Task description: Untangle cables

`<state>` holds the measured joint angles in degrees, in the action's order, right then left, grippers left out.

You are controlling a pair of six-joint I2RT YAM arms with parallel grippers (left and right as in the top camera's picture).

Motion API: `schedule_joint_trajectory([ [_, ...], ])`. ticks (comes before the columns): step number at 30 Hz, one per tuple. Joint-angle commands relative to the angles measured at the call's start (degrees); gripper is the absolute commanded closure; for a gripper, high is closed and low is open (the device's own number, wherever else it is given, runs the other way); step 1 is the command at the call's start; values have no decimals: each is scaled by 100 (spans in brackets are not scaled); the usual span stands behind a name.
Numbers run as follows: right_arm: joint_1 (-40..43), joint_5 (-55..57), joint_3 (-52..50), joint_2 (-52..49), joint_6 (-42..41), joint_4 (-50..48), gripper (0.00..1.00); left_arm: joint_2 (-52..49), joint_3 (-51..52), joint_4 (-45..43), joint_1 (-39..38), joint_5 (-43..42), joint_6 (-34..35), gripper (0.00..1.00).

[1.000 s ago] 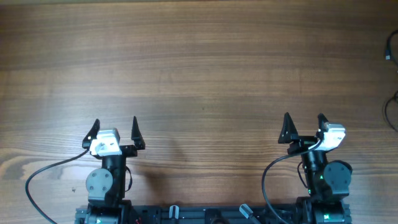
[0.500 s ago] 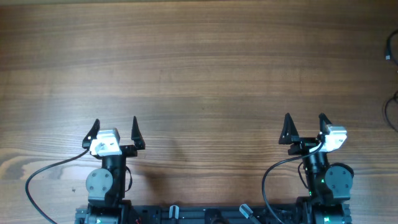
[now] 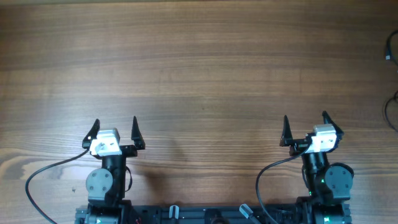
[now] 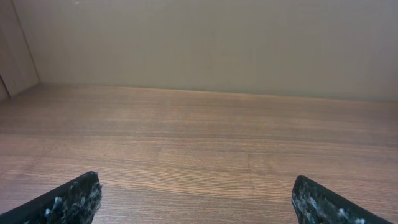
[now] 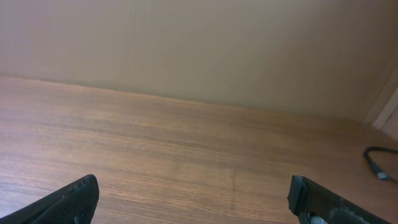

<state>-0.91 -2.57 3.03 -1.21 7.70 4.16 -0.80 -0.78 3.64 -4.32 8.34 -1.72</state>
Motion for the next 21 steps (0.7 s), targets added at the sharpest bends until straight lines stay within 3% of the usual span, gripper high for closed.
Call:
schedule_joint_trajectory([
  [1,46,13,-76,101,317,-2,0,46,42,-20,48,72,-107,0],
  [10,46,-7,-76,101,-472,0,0,46,42,-17,48,72,-107,0],
  [21,46,-9,-76,103,-487,0,0,46,42,-17,48,70,-107,0],
])
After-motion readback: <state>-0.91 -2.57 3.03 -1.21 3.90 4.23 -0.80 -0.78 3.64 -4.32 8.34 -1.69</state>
